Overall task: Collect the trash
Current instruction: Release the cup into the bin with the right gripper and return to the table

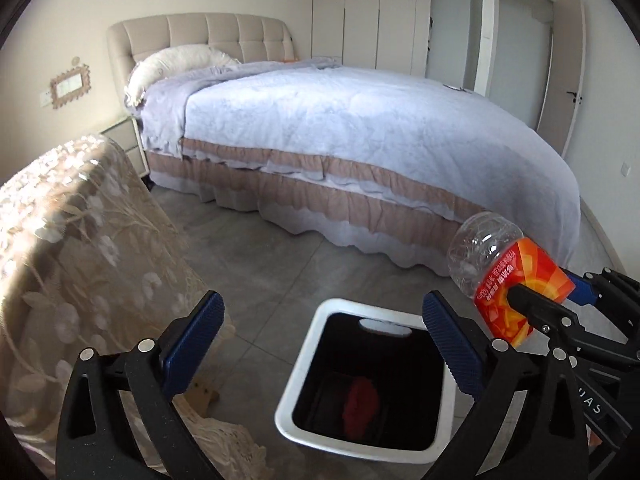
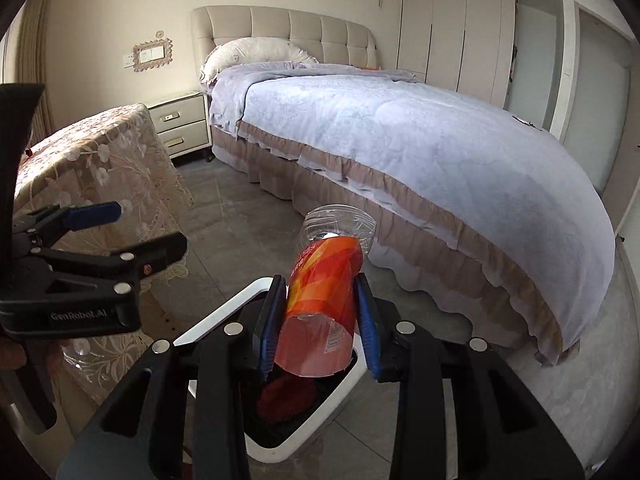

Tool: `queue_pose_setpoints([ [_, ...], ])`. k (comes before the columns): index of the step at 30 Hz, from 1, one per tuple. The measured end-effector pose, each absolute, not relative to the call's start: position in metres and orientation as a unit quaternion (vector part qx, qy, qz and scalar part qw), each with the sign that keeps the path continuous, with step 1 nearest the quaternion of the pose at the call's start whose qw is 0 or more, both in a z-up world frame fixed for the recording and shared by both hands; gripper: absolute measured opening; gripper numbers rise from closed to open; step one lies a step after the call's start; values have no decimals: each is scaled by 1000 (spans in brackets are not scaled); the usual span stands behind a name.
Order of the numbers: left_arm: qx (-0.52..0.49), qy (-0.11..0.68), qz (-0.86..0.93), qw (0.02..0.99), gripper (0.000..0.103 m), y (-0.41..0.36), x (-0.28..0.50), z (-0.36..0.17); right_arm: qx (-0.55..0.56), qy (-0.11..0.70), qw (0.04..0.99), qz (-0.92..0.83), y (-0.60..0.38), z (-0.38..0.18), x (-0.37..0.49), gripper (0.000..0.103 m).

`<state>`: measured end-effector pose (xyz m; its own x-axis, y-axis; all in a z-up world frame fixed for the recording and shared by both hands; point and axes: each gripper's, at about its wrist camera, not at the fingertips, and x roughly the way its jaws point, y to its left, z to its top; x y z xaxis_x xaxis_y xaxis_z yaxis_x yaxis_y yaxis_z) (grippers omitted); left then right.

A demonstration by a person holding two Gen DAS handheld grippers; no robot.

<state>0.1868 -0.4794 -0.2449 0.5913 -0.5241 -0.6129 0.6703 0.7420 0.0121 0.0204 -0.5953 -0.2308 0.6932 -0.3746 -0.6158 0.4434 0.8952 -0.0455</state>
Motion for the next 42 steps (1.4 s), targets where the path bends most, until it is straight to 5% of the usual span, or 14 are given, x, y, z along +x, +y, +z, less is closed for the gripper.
queue_pose_setpoints([
  [13, 107, 253, -303, 913, 98, -432, 178, -188, 50, 372, 914, -156, -575, -286, 63, 40],
  [15, 98, 254, -303, 913, 98, -426, 177, -184, 35, 380, 911, -154, -571, -294, 68, 55],
  [16, 92, 251, -301, 915, 98, -422, 176, -181, 25, 383, 911, -152, -570, -297, 70, 71],
  [17, 86, 249, -300, 917, 98, -417, 177, -178, 14, 379, 912, -158, -568, -297, 70, 99],
  [27, 48, 167, -286, 942, 98, -363, 150, -123, 5, 273, 950, -154, -559, -203, 48, 99],
  [42, 47, 152, -82, 984, 98, -202, 115, -77, 1, 131, 991, 15, -430, -87, 62, 99],
])
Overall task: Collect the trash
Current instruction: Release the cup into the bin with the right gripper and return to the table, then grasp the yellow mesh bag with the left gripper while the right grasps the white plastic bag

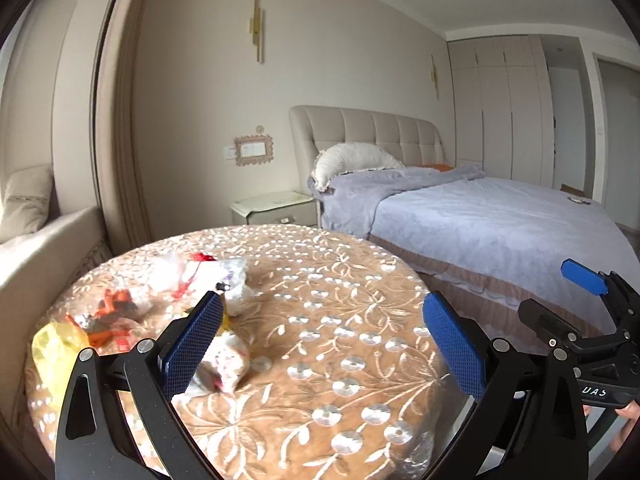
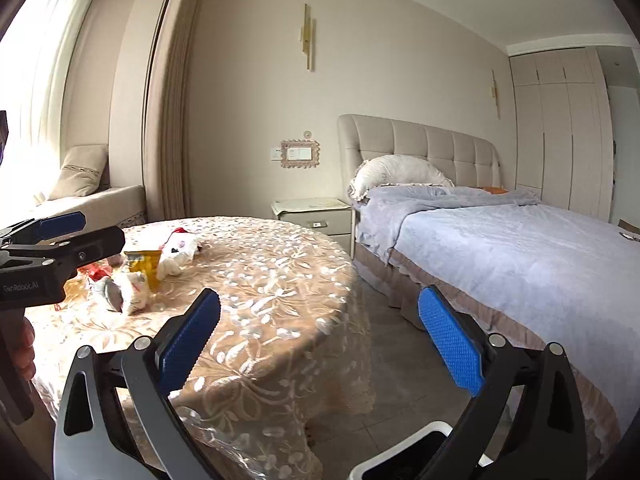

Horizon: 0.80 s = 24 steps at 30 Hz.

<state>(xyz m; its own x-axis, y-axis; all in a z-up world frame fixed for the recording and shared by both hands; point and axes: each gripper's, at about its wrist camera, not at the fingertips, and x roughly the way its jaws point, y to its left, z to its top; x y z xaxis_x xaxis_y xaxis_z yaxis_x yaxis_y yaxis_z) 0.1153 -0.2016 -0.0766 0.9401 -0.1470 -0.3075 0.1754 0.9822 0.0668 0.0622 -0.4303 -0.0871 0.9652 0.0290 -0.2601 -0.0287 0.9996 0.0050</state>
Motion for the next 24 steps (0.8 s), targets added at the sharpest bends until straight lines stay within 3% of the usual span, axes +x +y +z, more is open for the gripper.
queue_pose_setpoints([
  [15, 4, 169, 109, 980, 98, -22, 102, -70, -44, 128, 982, 135, -280, -67, 97, 99],
  [24, -19, 211, 149, 966, 98, 36, 124, -92, -74, 146, 972, 169, -219, -73, 126, 99],
])
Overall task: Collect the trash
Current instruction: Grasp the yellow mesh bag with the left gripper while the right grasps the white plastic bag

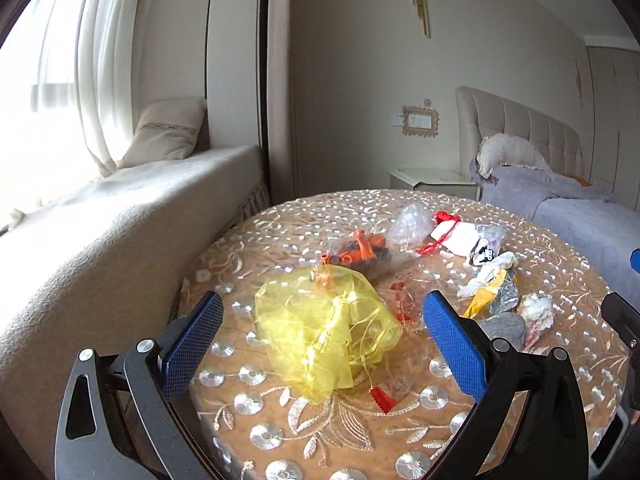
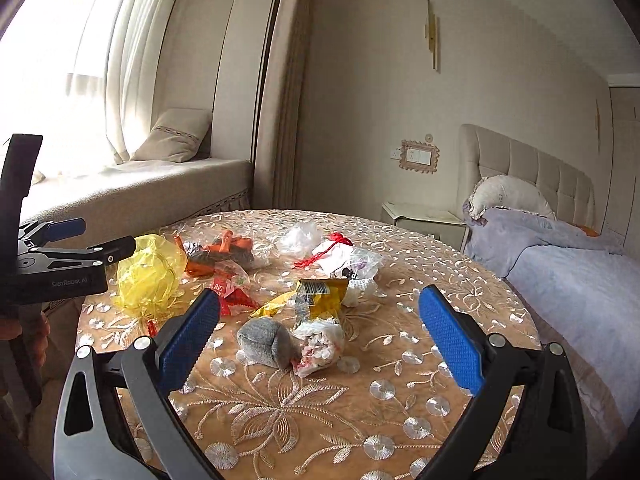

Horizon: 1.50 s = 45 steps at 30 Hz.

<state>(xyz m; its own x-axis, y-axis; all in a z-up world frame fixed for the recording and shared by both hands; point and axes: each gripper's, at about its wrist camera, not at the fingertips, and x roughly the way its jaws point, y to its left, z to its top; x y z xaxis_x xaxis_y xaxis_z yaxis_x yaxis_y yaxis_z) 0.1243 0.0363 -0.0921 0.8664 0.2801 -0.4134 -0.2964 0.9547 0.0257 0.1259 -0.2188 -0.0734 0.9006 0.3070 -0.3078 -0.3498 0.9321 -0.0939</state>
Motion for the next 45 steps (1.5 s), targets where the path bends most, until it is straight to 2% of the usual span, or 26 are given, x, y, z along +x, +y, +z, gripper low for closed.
queue_pose_setpoints([
  [11, -57, 333, 125, 933, 96, 73, 187, -143, -93, 171, 965, 174, -194, -87, 155, 99],
  [12, -62, 346, 110, 930, 73, 74, 192, -148, -95, 173, 965, 174, -194, -88, 157, 99],
  [13, -70, 356, 98, 927, 55, 77, 196, -153, -97, 175, 964, 173, -194, -90, 158, 99],
  [14, -81, 366, 90, 923, 32, 79, 199, -159, -101, 176, 964, 171, -193, -90, 159, 99],
  [15, -98, 367, 72, 922, 19, 81, 201, -162, -104, 176, 964, 169, -193, -91, 159, 99],
  [17, -108, 350, 72, 928, 14, 83, 195, -159, -111, 177, 964, 165, -193, -93, 161, 99],
  [23, -74, 279, 99, 952, 13, 72, 166, -120, -124, 204, 960, 146, -191, -101, 175, 99],
  [28, -69, 257, 80, 961, 13, 60, 155, -101, -109, 257, 953, 119, -195, -109, 195, 98],
  [31, -68, 252, 69, 963, 13, 53, 153, -97, -96, 303, 941, 121, -198, -117, 212, 73],
  [32, -67, 250, 65, 964, 13, 52, 152, -96, -92, 318, 935, 124, -199, -121, 217, 57],
  [33, -66, 249, 62, 964, 13, 49, 151, -95, -86, 334, 930, 127, -199, -126, 222, 50],
  [35, -64, 248, 56, 965, 13, 45, 149, -94, -89, 373, 913, 136, -197, -137, 229, 47],
  [37, -63, 245, 52, 966, 13, 43, 147, -91, -85, 368, 915, 144, -197, -136, 226, 45],
  [45, -45, 221, 22, 974, 13, 13, 136, -73, -94, 264, 952, 121, -224, -84, 171, 44],
])
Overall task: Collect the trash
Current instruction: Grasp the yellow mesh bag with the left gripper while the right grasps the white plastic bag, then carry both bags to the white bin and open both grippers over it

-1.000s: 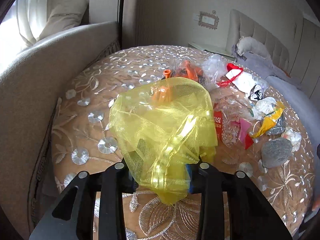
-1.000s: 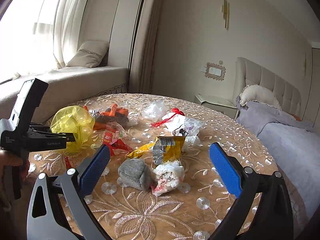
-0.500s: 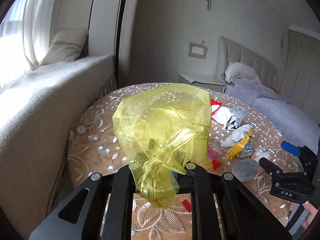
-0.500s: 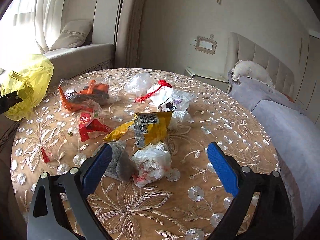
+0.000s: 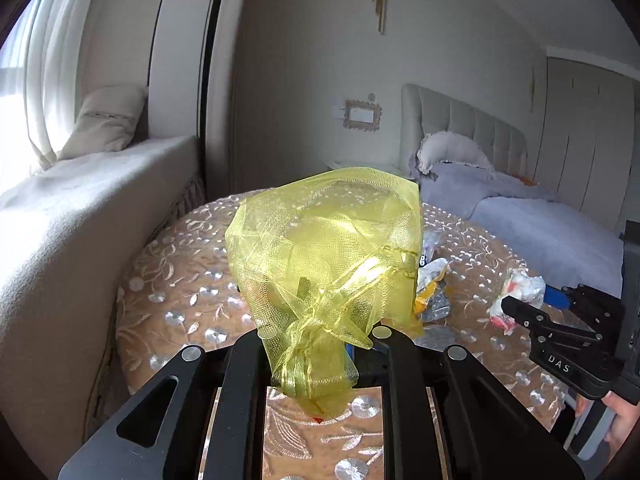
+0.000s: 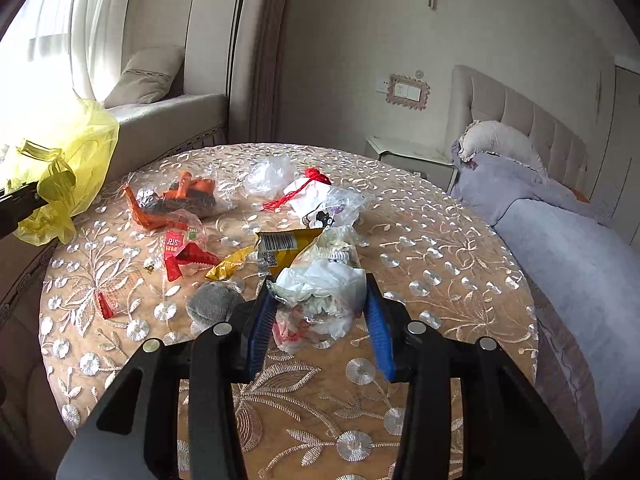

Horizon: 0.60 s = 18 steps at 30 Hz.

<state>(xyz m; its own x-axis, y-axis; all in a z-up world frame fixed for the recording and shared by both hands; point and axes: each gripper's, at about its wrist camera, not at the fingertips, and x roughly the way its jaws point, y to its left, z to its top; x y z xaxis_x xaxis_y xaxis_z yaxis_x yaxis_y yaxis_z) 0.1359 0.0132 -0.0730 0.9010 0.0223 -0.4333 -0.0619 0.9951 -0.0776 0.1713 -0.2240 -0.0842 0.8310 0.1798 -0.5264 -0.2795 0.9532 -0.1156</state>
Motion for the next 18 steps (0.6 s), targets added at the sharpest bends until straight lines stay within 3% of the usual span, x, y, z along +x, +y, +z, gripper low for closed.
queue_pose_setpoints([
  [18, 4, 227, -208, 952, 13, -194, 147, -79, -81, 204, 975, -38, -373, -63, 56, 44],
])
